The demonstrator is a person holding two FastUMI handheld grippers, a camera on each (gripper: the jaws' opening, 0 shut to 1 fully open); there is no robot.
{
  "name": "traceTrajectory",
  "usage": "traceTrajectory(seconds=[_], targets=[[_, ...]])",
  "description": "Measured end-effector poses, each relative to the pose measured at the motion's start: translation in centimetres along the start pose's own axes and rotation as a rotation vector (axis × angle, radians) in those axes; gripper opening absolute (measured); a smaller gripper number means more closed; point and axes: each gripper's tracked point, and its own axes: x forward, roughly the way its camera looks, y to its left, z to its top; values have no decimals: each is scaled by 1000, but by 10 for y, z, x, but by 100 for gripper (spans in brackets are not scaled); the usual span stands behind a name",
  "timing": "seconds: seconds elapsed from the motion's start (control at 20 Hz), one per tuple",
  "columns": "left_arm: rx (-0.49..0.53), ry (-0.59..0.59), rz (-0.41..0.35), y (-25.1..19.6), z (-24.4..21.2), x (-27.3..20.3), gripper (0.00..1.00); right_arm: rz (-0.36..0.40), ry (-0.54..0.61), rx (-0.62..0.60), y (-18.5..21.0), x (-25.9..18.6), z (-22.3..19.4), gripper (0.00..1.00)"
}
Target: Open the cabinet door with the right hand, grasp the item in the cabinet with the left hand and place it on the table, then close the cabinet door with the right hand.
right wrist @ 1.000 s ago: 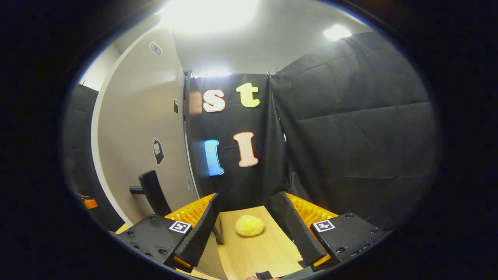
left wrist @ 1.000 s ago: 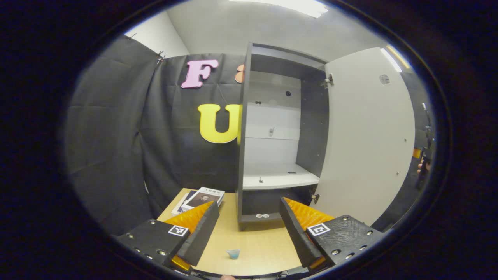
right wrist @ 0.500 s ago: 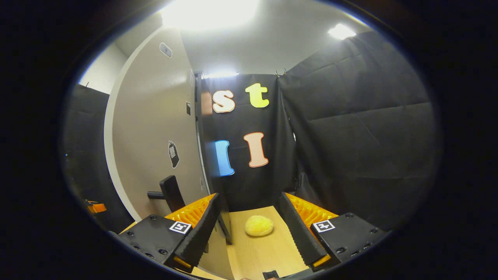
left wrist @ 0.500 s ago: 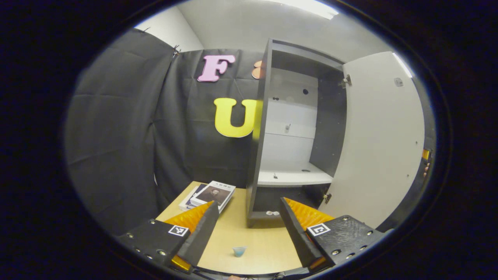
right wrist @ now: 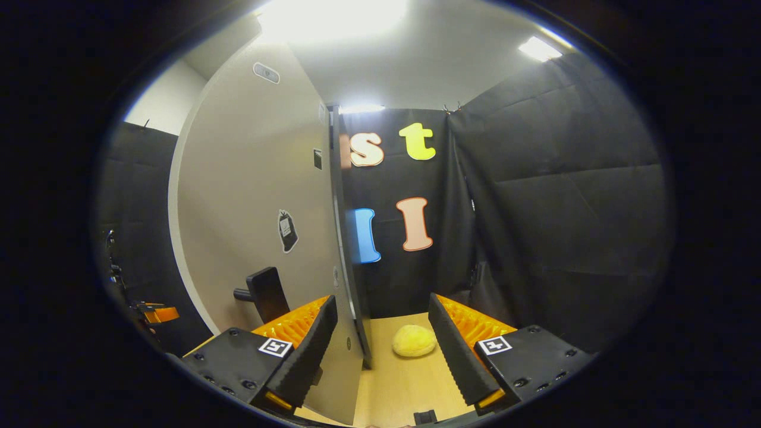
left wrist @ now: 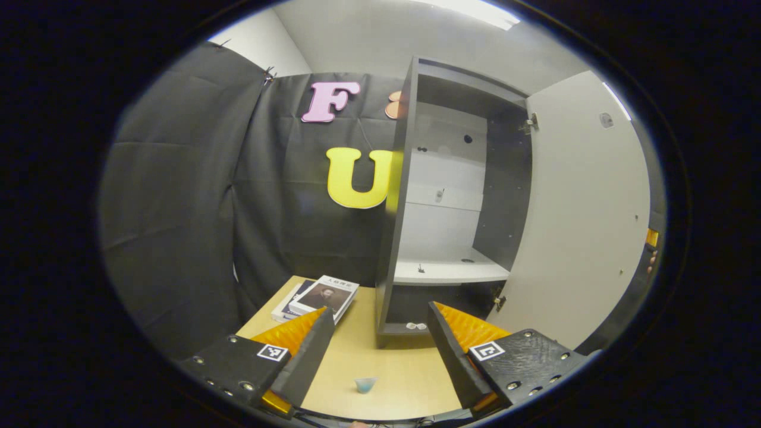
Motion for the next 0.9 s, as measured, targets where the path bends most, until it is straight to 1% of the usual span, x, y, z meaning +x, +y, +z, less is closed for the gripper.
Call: traceTrajectory(seconds=[0.1, 0.25, 0.35, 0.5, 0.6, 0.75, 0.9], targets=[[6, 5, 13, 2, -3, 1, 93, 37, 9, 4, 18, 2, -4, 97], [-5, 9, 27, 5, -2, 1, 93, 113, 19, -5, 49, 7, -6, 98], [4, 6, 49, 15, 0, 1, 93, 141, 28, 10, 63, 14, -11, 98], [32, 10, 105, 29, 0, -3, 93, 206, 46, 79, 91, 22, -20, 98], [33, 11, 126, 34, 0, -4, 93, 252, 50, 104, 108, 28, -21, 98], [36, 15, 161, 42, -1, -7, 93, 301, 69, 93, 128, 40, -31, 98], [42, 31, 217, 53, -4, -13, 93, 351, 88, 76, 152, 52, -34, 98]])
